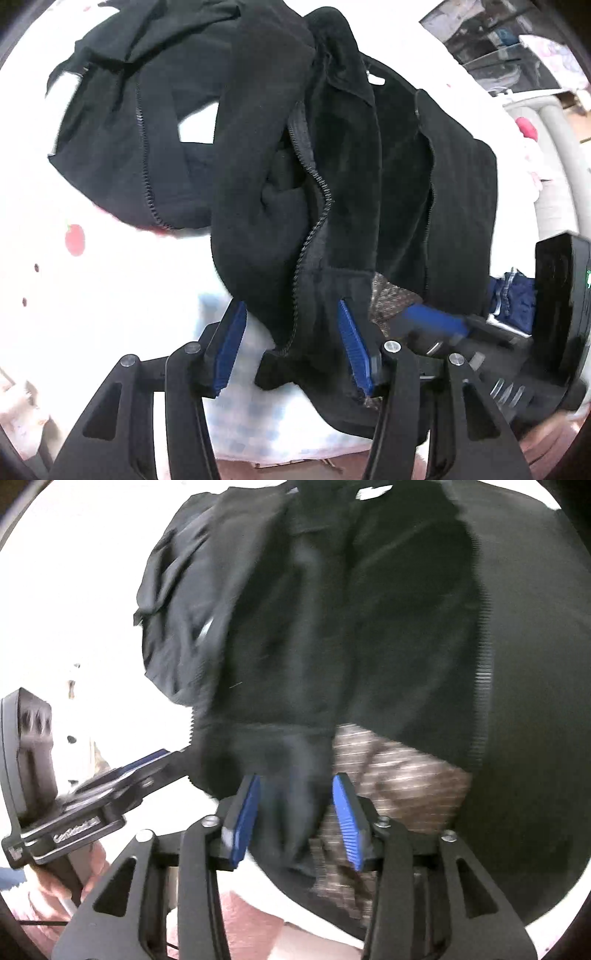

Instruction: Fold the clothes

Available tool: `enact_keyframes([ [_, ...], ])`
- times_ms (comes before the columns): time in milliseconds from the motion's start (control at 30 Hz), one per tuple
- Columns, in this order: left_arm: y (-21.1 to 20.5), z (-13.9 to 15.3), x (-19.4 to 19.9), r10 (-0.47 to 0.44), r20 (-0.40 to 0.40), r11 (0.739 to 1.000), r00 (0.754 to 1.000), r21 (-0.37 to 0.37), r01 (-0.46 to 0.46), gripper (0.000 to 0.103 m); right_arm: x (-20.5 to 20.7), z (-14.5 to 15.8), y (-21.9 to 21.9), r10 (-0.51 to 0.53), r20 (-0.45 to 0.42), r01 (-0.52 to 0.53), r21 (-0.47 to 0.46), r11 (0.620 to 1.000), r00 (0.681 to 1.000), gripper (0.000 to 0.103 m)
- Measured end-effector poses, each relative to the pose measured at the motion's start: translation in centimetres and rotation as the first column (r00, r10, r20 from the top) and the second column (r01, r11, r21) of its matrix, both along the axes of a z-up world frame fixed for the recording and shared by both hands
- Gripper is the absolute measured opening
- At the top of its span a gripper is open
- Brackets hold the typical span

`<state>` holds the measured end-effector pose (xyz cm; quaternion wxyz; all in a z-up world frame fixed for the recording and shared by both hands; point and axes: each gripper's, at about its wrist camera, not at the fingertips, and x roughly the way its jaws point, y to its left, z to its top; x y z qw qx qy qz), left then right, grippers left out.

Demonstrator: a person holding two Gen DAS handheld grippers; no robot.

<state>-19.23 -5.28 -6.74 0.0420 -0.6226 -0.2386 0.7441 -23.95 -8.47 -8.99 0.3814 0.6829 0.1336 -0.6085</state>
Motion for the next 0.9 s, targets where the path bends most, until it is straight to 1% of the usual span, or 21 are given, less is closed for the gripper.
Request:
enact_keyframes([
  [33,0.1,-0.6,-0.4,-0.031,0.015,0.998,0.999,0.049,0.03,0.053,0.8,-0.2,-0.4,0.015,0.007,-0.015,0.004,1.0,1.0,0.044],
  [67,0.8,-1.6,-0.8,-0.071,0.034,0.995,0.997,0.075,0.068,0.048,1.6,-0.4,-0.8,0.029,0.015,-0.029,0.009,1.0,0.999,0.044],
  [100,1.5,-2.6,-1.2,-0.11,0.052,0.989,0.993,0.101,0.105,0.034,2.0,-0.8,-0.9,0.024,0.007,-0.024,0.029,0.999,1.0,0.044],
  [133,2.0,-3.1,-1.5,-0.139,0.06,0.985,0.988,0.111,0.132,0.026,2.2,-1.3,-0.9,0.021,-0.017,-0.019,0.072,0.997,1.0,0.044],
  [167,2.6,-3.3,-1.6,-0.156,0.059,0.984,0.986,0.099,0.15,0.014,2.4,-1.8,-0.9,0.018,-0.041,-0.014,0.113,0.993,0.999,0.044],
  [200,3.2,-3.4,-1.7,-0.173,0.057,0.982,0.983,0.088,0.168,0.012,2.6,-2.3,-0.9,0.017,-0.066,-0.007,0.155,0.988,0.998,0.044],
  [267,4.3,-2.4,-2.2,-0.2,0.029,0.976,0.979,0.091,0.197,0.008,2.3,-2.2,0.5,0.066,-0.186,-0.01,0.29,0.957,0.98,0.044],
  [333,6.3,-0.5,-3.0,-0.286,-0.022,0.956,0.958,0.064,0.287,0.007,1.0,-1.4,3.2,0.007,-0.199,0.053,0.295,0.954,0.98,0.044],
  [367,7.4,0.4,-3.4,-0.33,-0.047,0.942,0.943,0.048,0.333,0.006,0.2,-0.9,4.6,-0.044,-0.193,0.098,0.281,0.955,0.98,0.044],
  [433,10.6,1.9,-4.3,-0.448,-0.093,0.891,0.889,0.028,0.452,0.006,-1.6,0.4,7.5,-0.128,-0.201,0.18,0.264,0.948,0.971,0.044],
  [467,12.7,2.3,-4.7,-0.511,-0.106,0.856,0.853,0.03,0.516,0.006,-2.6,1.1,8.9,-0.164,-0.21,0.216,0.258,0.942,0.964,0.044],
  [533,16.9,3.0,-5.5,-0.627,-0.133,0.772,0.768,0.032,0.635,0.006,-4.3,2.4,11.1,-0.211,-0.234,0.265,0.233,0.935,0.949,0.044],
  [567,19.2,2.6,-5.6,-0.685,-0.134,0.719,0.717,0.037,0.694,0.006,-5.3,3.2,12.3,-0.245,-0.25,0.299,0.212,0.93,0.937,0.044],
  [600,21.2,1.8,-5.5,-0.728,-0.121,0.675,0.674,0.044,0.737,0.006,-5.9,3.8,13.3,-0.268,-0.255,0.32,0.189,0.928,0.929,0.044],
  [667,25.0,-1.4,-4.9,-0.798,-0.068,0.595,0.599,0.065,0.801,0.007,-7.3,4.0,13.3,-0.324,-0.281,0.378,0.162,0.912,0.903,0.044],
  [700,26.5,-4.0,-4.4,-0.822,-0.023,0.565,0.569,0.09,0.82,0.008,-6.7,3.0,13.2,-0.345,-0.286,0.399,0.156,0.904,0.894,0.044],
  [733,27.0,-6.0,-4.0,-0.824,0.022,0.566,0.566,0.084,0.82,0.01,-7.2,2.8,13.8,-0.365,-0.284,0.419,0.156,0.895,0.887,0.044],
  [767,27.6,-8.0,-3.6,-0.824,0.067,0.567,0.563,0.078,0.82,0.022,-7.2,1.9,13.2,-0.387,-0.274,0.439,0.16,0.884,0.88,0.044],
  [800,28.1,-10.0,-3.2,-0.821,0.11,0.568,0.56,0.075,0.819,0.035,-6.8,1.2,13.5,-0.392,-0.26,0.439,0.16,0.884,0.883,0.043],
  [833,27.9,-10.8,-3.3,-0.806,0.122,0.59,0.579,0.098,0.801,0.038,-6.4,0.5,13.7,-0.396,-0.246,0.44,0.16,0.883,0.885,0.043],
  [900,26.9,-10.2,-4.2,-0.766,0.098,0.641,0.635,0.191,0.743,0.05,-6.0,-0.5,13.8,-0.398,-0.209,0.431,0.146,0.891,0.893,0.044],
])
